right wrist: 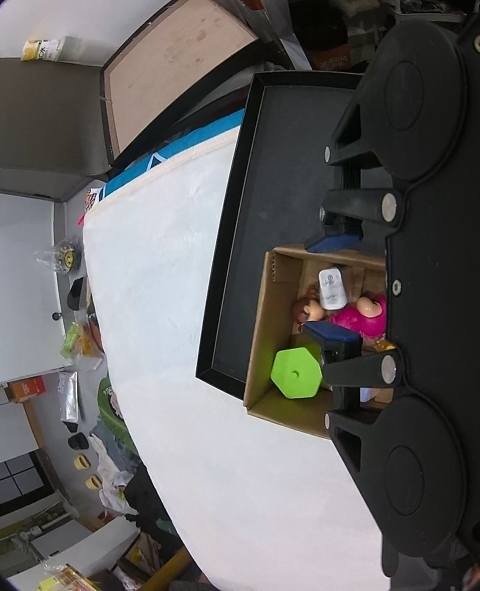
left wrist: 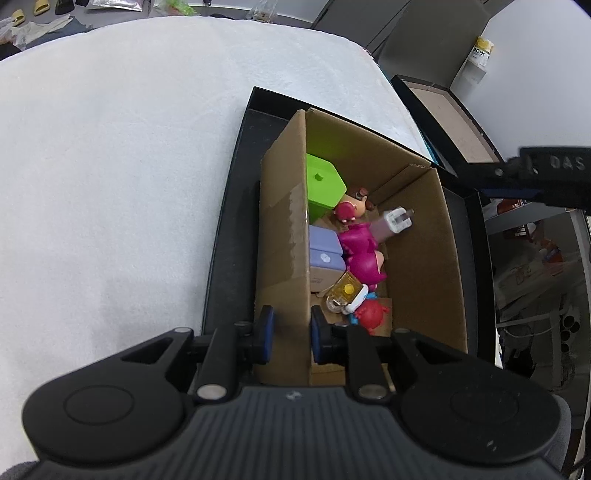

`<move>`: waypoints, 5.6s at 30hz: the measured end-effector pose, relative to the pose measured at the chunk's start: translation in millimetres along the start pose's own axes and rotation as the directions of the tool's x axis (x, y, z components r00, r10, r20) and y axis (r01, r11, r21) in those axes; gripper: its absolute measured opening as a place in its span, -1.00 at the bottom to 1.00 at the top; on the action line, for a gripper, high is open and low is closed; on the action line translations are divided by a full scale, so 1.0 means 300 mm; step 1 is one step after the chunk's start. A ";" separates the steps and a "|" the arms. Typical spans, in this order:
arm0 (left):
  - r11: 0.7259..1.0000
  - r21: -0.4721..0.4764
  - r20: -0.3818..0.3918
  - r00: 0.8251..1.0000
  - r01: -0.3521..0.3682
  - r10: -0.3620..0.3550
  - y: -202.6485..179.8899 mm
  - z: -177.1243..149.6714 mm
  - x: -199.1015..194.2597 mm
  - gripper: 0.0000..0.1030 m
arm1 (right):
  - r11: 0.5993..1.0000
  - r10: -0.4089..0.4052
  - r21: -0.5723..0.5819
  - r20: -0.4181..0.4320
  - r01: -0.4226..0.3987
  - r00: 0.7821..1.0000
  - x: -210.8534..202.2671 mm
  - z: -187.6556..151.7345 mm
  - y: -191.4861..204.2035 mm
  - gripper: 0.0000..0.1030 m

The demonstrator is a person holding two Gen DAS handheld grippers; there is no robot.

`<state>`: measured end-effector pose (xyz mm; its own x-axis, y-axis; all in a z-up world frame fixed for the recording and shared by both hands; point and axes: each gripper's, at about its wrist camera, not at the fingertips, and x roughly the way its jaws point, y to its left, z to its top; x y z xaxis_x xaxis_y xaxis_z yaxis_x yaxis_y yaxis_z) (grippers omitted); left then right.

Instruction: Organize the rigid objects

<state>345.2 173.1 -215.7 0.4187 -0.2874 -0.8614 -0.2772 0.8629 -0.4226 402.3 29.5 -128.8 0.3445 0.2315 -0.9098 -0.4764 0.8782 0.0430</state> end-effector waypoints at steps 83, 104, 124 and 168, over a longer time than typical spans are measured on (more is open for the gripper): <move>0.953 0.297 0.404 0.912 -0.060 -0.068 -0.421 -0.486 -0.852 0.87 | 0.946 -0.103 0.320 0.456 -0.055 0.884 -0.760 -0.741 -0.174 1.00; 0.930 0.353 0.468 0.880 -0.106 -0.077 -0.465 -0.727 -0.955 0.89 | 0.955 -0.163 0.296 0.528 0.000 0.833 -0.896 -0.913 -0.099 1.00; 0.936 0.341 0.480 0.872 -0.091 -0.091 -0.424 -0.813 -0.979 0.90 | 0.967 -0.158 0.252 0.541 0.020 0.826 -0.916 -0.984 -0.018 1.00; 0.930 0.349 0.495 0.865 -0.112 -0.082 -0.426 -0.842 -0.992 0.90 | 0.972 -0.152 0.234 0.552 0.022 0.820 -0.930 -0.988 -0.005 1.00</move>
<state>37.7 43.4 23.4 0.8127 -0.1135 -0.5715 -0.0029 0.9800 -0.1988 67.3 -160.5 2.6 0.8018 0.2873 -0.5241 -0.2656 0.9568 0.1182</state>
